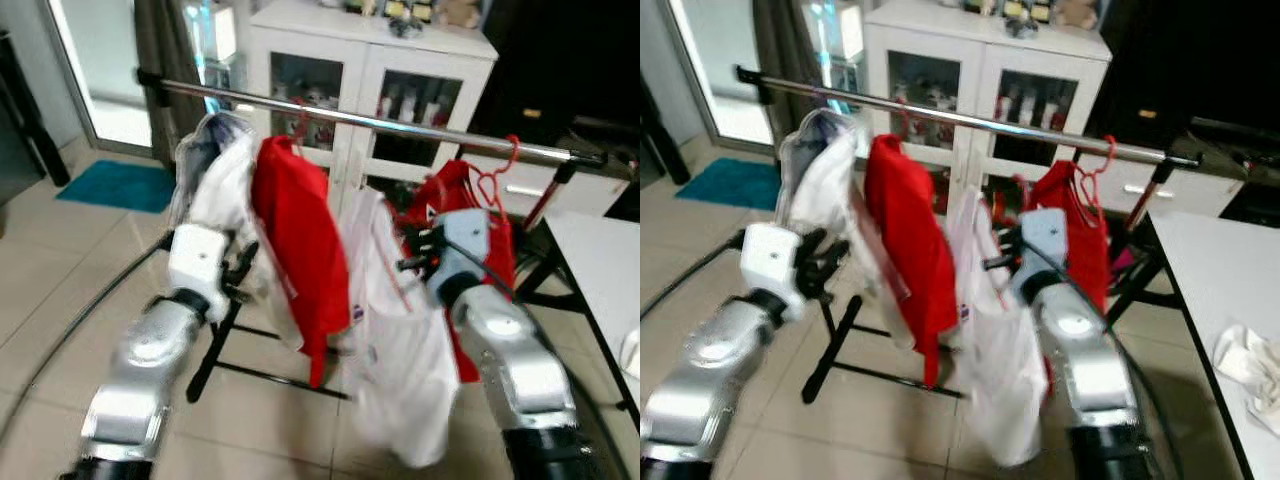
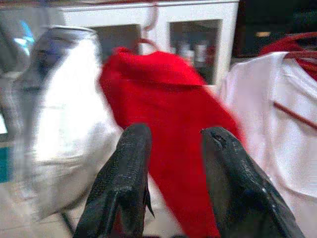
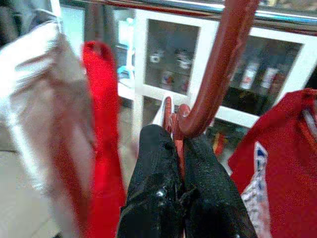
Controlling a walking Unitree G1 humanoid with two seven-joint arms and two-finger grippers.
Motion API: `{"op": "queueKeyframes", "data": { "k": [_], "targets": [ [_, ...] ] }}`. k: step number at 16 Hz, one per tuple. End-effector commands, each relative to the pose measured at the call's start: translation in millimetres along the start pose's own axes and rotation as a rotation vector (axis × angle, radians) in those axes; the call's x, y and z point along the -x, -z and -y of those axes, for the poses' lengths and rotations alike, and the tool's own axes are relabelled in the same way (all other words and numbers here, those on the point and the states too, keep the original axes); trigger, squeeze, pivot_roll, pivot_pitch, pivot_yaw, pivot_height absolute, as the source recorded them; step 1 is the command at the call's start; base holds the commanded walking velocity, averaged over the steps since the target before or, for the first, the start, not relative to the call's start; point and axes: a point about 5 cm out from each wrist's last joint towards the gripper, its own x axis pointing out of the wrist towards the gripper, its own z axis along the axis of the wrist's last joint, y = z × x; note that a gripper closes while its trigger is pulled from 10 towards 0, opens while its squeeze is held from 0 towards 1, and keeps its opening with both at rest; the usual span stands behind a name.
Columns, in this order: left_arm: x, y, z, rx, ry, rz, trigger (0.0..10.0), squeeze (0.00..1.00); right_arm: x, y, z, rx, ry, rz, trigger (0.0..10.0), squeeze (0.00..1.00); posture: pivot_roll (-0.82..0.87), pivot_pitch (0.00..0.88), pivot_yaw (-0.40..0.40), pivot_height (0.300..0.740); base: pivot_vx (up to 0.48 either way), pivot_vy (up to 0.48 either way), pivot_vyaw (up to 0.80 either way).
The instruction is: Hang hanger
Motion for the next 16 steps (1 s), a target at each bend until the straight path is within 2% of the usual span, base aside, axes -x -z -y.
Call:
{"op": "queueKeyframes", "data": {
  "k": [1, 5, 7, 9, 11, 12, 15, 16],
  "targets": [
    [0.1, -5.5, -5.5, -0.022, -0.007, 0.014, 10.0, 0.0, -1.4, -19.6, -4.9, 0.004, -0.037, 0.101, 10.0, 0.0, -0.07, 0.0, -0.067, 0.74, 0.341, 0.0, 0.0],
    [-1.0, -7.2, -6.0, -0.025, -0.005, 0.019, 10.0, 0.0, -4.9, -24.8, -12.4, 0.027, -0.081, 0.119, 10.0, 0.0, -0.06, 0.0, -0.068, 0.74, 0.341, 0.0, 0.0],
    [-0.9, -7.6, -5.0, -0.028, 0.0, 0.021, 10.0, 0.0, -5.0, -25.5, -11.7, 0.07, -0.082, 0.111, 10.0, 0.0, -0.06, 0.0, -0.068, 0.74, 0.341, 0.0, 0.0],
    [-0.9, -8.1, -4.6, -0.03, 0.004, 0.022, 10.0, 0.0, -5.3, -26.0, -11.5, 0.091, -0.082, 0.104, 10.0, 0.0, -0.06, 0.0, -0.068, 0.74, 0.341, 0.0, 0.8],
    [-1.1, -8.1, -4.1, -0.033, 0.016, 0.02, 10.0, 0.0, -5.9, -29.3, -10.3, 0.036, -0.067, 0.122, 10.0, 0.0, -0.06, 0.0, -0.068, 0.74, 0.343, 0.0, 0.4],
    [-0.9, -7.8, -3.3, -0.042, 0.033, 0.015, 10.0, 0.0, -6.5, -30.5, -8.4, 0.042, -0.052, 0.123, 10.0, 0.0, -0.06, 0.0, -0.07, 0.74, 0.322, 0.0, 0.0],
    [3.4, -9.6, 3.2, -0.067, 0.12, 0.009, 10.0, 0.0, -11.2, -36.5, 0.3, 0.162, 0.022, 0.122, 10.0, 0.0, -0.06, 0.0, -0.074, 0.74, 0.087, 0.0, 0.0],
    [5.3, -10.1, 6.1, -0.083, 0.163, 0.011, 10.0, 0.0, -13.7, -37.8, 2.9, 0.152, 0.043, 0.117, 10.0, 0.0, -0.06, 0.0, -0.075, 0.74, 0.0, 0.0, 0.0]
  ]
}}
